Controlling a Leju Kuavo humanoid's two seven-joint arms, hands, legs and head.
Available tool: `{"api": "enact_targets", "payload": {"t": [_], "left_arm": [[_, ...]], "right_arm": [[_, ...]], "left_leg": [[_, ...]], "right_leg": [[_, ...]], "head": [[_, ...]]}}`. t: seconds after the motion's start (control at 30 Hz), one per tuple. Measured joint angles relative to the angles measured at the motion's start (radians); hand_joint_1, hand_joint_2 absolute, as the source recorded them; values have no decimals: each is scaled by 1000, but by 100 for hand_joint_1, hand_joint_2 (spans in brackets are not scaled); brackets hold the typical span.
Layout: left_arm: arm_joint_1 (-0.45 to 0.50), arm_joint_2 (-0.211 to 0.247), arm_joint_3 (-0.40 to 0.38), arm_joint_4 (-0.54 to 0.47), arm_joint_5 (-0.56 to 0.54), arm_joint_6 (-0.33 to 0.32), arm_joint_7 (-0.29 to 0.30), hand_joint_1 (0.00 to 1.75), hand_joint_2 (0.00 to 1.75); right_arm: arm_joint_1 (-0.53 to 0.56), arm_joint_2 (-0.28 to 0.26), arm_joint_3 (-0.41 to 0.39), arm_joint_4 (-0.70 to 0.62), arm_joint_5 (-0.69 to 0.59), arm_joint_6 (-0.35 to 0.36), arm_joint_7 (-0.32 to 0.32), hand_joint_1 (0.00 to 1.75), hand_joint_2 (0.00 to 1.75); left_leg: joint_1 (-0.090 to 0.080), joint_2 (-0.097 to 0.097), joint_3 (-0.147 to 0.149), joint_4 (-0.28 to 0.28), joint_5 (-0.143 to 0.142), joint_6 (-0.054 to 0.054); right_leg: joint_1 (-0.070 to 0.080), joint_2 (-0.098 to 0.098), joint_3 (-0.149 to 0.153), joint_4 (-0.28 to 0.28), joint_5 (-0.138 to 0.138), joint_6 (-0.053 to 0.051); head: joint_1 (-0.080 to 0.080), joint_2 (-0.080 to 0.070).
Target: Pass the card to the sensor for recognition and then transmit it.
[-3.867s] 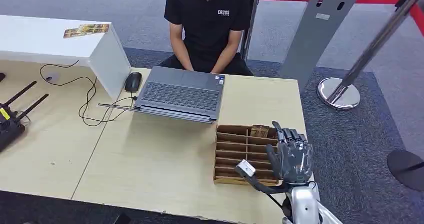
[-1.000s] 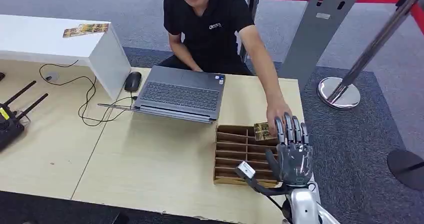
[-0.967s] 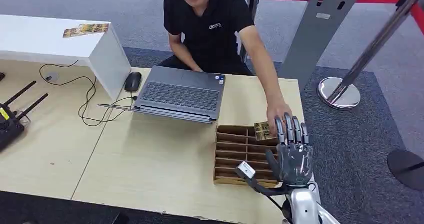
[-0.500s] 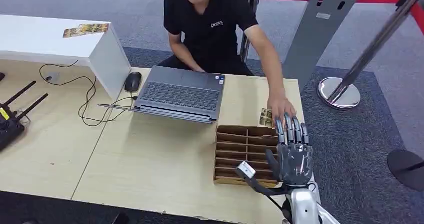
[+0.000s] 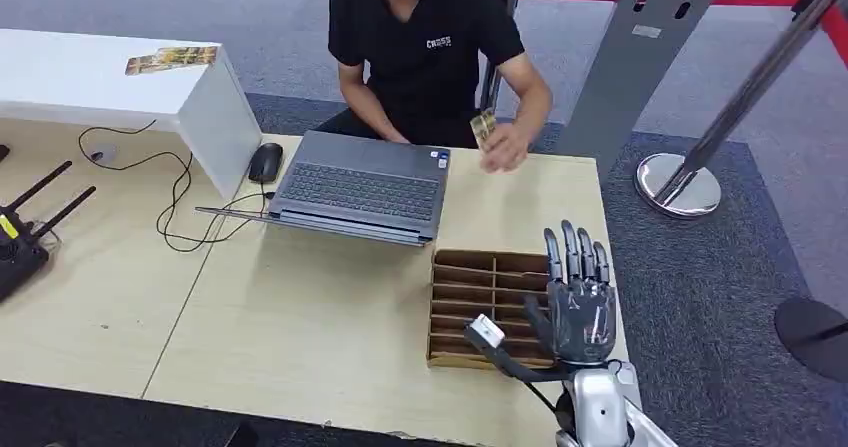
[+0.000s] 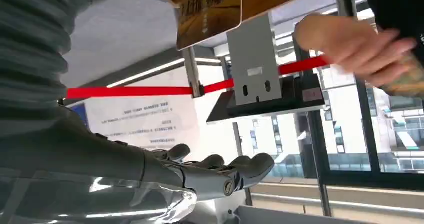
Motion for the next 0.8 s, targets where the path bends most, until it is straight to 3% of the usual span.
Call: {"api": "enact_targets", "payload": {"t": [0.6,0.8], "left_arm": [[0,0,0,0,6,0,0,0,175],[0,0,0,0,2,0,6,0,175]], "right_arm": [[-7,22,1,70,-18,-3,0,0,175],[6,33,-26,68,73,-4,0,0,175]], "left_leg": [[0,0,0,0,0,0],[0,0,0,0,0,0]], "right_leg": [[0,0,0,0,0,0],[0,0,0,0,0,0]], "head": [[0,0],[0,0]]}}
